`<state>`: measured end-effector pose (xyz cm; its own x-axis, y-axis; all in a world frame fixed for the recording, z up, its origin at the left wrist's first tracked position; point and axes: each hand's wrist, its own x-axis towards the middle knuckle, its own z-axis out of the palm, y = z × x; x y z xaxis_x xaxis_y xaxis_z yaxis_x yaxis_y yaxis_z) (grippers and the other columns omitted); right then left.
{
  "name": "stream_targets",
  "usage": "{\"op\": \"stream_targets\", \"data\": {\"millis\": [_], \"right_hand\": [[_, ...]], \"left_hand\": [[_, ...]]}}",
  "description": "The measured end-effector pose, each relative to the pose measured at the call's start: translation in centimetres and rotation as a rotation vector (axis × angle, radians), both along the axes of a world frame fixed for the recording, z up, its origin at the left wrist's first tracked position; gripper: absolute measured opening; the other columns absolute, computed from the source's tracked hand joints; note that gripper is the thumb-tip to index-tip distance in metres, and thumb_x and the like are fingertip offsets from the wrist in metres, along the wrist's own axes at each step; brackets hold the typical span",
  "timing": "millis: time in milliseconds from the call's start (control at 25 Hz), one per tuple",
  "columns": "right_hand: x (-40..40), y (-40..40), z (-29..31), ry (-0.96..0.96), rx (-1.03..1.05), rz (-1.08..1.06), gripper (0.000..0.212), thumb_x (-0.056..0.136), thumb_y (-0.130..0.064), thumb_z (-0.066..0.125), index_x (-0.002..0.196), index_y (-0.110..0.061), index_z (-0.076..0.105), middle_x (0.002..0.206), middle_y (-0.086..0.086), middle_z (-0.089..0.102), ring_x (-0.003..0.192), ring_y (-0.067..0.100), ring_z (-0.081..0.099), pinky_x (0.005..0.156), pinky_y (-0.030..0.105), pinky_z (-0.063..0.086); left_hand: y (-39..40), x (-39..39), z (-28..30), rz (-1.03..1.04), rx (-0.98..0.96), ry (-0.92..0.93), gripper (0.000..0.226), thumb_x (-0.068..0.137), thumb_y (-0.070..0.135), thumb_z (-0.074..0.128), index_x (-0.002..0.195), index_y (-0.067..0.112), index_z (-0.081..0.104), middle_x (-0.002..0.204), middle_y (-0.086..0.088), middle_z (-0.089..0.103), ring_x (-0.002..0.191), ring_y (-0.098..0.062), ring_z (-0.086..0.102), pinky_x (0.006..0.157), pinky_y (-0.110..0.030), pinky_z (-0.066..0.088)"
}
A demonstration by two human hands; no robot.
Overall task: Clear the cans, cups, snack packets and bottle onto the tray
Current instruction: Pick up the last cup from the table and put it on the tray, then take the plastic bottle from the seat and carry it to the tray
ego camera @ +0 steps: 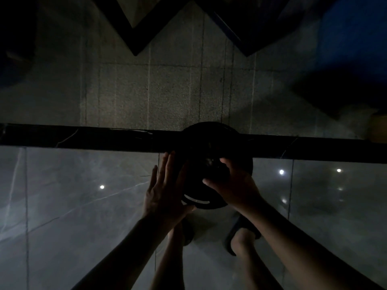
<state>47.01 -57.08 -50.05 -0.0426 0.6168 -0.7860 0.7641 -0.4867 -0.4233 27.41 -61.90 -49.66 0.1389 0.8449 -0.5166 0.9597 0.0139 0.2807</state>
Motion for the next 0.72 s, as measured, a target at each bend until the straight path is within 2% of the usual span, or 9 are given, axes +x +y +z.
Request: {"op": "stream_targets", "data": {"millis": [160, 280, 360, 440, 520, 560, 720], "right_hand": [[2.0, -1.8, 1.9, 0.011, 0.059, 0.028, 0.078, 0.075, -0.068, 0.059, 0.143, -0.036, 0.037, 0.143, -0.005, 0.051, 0.129, 0.017, 0.050, 0.101, 0.037, 0.046], [3.0, -3.1, 4.0, -0.020, 0.160, 0.137, 0.071, 0.080, -0.064, 0.057, 0.141, -0.031, 0.041, 0.136, -0.004, 0.056, 0.125, 0.016, 0.052, 0.095, 0.032, 0.049], [3.5, -3.6, 6.2, -0.056, 0.125, 0.137, 0.068, 0.083, -0.061, 0.058, 0.142, -0.030, 0.039, 0.137, -0.002, 0.054, 0.126, 0.017, 0.051, 0.095, 0.031, 0.048], [4.0, -3.6, 9.3, -0.111, 0.036, 0.150, 0.068, 0.085, -0.058, 0.058, 0.142, -0.031, 0.035, 0.138, 0.001, 0.053, 0.126, 0.019, 0.051, 0.096, 0.033, 0.048], [4.7, -3.1, 12.6, -0.159, -0.039, 0.172, 0.066, 0.086, -0.055, 0.059, 0.141, -0.028, 0.036, 0.138, 0.005, 0.055, 0.125, 0.022, 0.053, 0.097, 0.035, 0.048], [5.1, -2.5, 14.9, -0.186, -0.048, 0.190, 0.064, 0.086, -0.053, 0.060, 0.140, -0.024, 0.039, 0.136, 0.007, 0.057, 0.124, 0.023, 0.055, 0.097, 0.033, 0.048], [6.8, 0.6, 27.7, -0.216, -0.023, 0.185, 0.055, 0.083, -0.055, 0.062, 0.126, -0.022, 0.058, 0.127, 0.006, 0.065, 0.116, 0.023, 0.061, 0.091, 0.029, 0.047]], "left_hand": [[0.1, 0.0, 0.0, -0.043, 0.023, 0.032, 0.116, 0.059, 0.073, 0.055, 0.154, 0.025, 0.008, 0.163, -0.015, 0.001, 0.151, -0.034, 0.000, 0.118, -0.051, 0.016], [0.4, -0.4, 1.1, -0.091, -0.058, 0.083, 0.119, 0.066, 0.066, 0.068, 0.154, 0.025, -0.001, 0.163, -0.013, -0.007, 0.151, -0.032, -0.003, 0.119, -0.053, 0.022], [0.5, -0.8, 3.3, -0.069, -0.125, 0.060, 0.117, 0.070, 0.058, 0.073, 0.154, 0.027, -0.003, 0.163, -0.009, -0.004, 0.150, -0.030, 0.010, 0.117, -0.049, 0.029], [0.8, -1.3, 7.0, -0.023, -0.215, 0.030, 0.102, 0.078, 0.052, 0.068, 0.153, 0.028, 0.005, 0.158, -0.005, 0.017, 0.137, -0.024, 0.038, 0.107, -0.037, 0.042], [1.6, -2.0, 11.1, -0.006, -0.326, 0.054, 0.078, 0.088, 0.051, 0.056, 0.151, 0.028, 0.016, 0.141, -0.002, 0.043, 0.119, -0.019, 0.053, 0.091, -0.029, 0.046], [2.1, -2.3, 13.9, -0.027, -0.355, 0.073, 0.070, 0.091, 0.051, 0.051, 0.149, 0.027, 0.021, 0.135, -0.002, 0.049, 0.117, -0.020, 0.055, 0.088, -0.030, 0.045], [4.2, -3.6, 27.5, -0.058, -0.340, 0.097, 0.057, 0.093, 0.049, 0.051, 0.141, 0.022, 0.039, 0.136, -0.006, 0.055, 0.123, -0.025, 0.053, 0.099, -0.038, 0.046]]}}
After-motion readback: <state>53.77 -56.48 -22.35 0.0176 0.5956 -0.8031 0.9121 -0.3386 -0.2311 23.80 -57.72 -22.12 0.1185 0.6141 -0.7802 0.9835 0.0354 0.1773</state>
